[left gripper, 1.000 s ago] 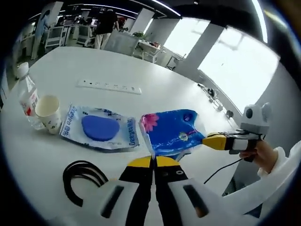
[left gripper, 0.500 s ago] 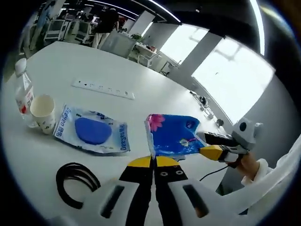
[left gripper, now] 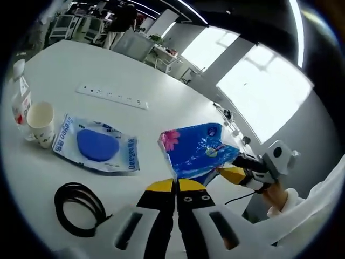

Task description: Arrange the tabletop items into an orderly group along one side of the table until the central work area is clear of visible clutter.

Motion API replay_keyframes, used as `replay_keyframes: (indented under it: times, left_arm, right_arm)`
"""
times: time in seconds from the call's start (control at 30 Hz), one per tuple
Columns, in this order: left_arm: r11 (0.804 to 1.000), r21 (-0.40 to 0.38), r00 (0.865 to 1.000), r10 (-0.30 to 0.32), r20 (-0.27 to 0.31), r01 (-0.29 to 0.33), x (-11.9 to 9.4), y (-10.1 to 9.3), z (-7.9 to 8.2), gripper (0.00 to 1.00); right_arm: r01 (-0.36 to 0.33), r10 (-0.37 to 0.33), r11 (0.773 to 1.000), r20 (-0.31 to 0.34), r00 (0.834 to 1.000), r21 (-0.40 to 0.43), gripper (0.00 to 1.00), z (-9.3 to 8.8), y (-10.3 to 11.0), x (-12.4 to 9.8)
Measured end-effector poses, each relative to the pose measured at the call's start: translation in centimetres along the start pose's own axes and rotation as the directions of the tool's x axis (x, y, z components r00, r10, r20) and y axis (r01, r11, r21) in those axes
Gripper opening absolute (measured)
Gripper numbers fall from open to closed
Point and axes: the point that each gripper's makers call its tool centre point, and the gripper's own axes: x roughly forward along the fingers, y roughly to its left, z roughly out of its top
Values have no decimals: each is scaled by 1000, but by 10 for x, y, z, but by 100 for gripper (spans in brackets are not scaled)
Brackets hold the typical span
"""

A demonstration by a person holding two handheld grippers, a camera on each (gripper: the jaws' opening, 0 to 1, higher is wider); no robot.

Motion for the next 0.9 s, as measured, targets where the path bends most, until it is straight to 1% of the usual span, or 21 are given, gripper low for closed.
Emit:
replay_keyframes:
  times: [0.07,0.13,0.17,0.23,0.27,0.3,0.37,0.4,0.43,0.47,0.5,0.53,0.57,0.63,0.67,0.77,0.83,0.9]
  left_arm:
    - [1000,-4,1000,-5,1,5,-1,-1,0,0]
    - [1000,0,1000,-7,9,7,-2,-3,2,0]
    - [1000,18,1000,-5,12,4,-2,-3,2,0]
    - [999,31,1000,4,24,-5,-1,-4,3,0]
    - [998,58,999,16,45,-19,0,-3,6,0]
    - [997,73,998,29,61,-34,0,-2,8,4]
    - [995,93,996,39,79,-46,2,-3,9,18]
    - [992,109,995,47,93,-57,3,-5,10,28]
    - [991,121,994,51,97,-63,4,-6,10,35]
    - [988,137,994,54,98,-67,5,-8,8,39]
    - [987,145,994,54,91,-67,5,-9,6,37]
    - [986,150,995,54,84,-67,6,-10,3,33]
    - [986,154,996,55,76,-66,6,-11,1,26]
    - [981,183,996,58,65,-69,8,-14,-5,14]
    - [977,200,996,65,65,-77,8,-15,-6,5]
    - [963,244,990,86,110,-111,12,-18,0,0]
    - [960,253,989,95,115,-122,15,-20,2,0]
    - [955,267,988,101,117,-129,19,-21,3,0]
  right_arm:
    - [6,-6,1000,4,1000,7,7,1,-2,0]
    - [3,-3,999,-3,1000,49,3,1,0,0]
    - [15,-15,997,-5,1000,79,2,1,-1,1]
    - [35,-31,990,-31,999,139,0,-2,-1,2]
    - [53,-45,985,-46,998,167,0,-6,-1,3]
    - [58,-47,981,-60,997,185,0,-9,-1,3]
    - [63,-53,969,-48,997,239,0,-10,1,4]
    - [75,-63,956,-49,997,285,0,-12,1,4]
    - [77,-65,946,-48,997,315,0,-12,2,3]
    - [74,-65,934,-37,997,351,0,-12,3,2]
    - [74,-67,926,-31,997,370,0,-12,1,1]
    - [74,-68,921,-30,997,383,0,-13,0,1]
    - [81,-74,913,-33,997,399,0,-13,-2,-1]
    - [88,-79,909,-40,996,407,0,-15,-6,-3]
    - [92,-82,908,-41,996,408,0,-16,-6,-4]
    - [100,-88,899,-47,995,426,0,-17,-7,-7]
    - [111,-97,894,-55,994,434,0,-19,-9,-8]
    - [122,-108,895,-58,993,429,0,-20,-12,-10]
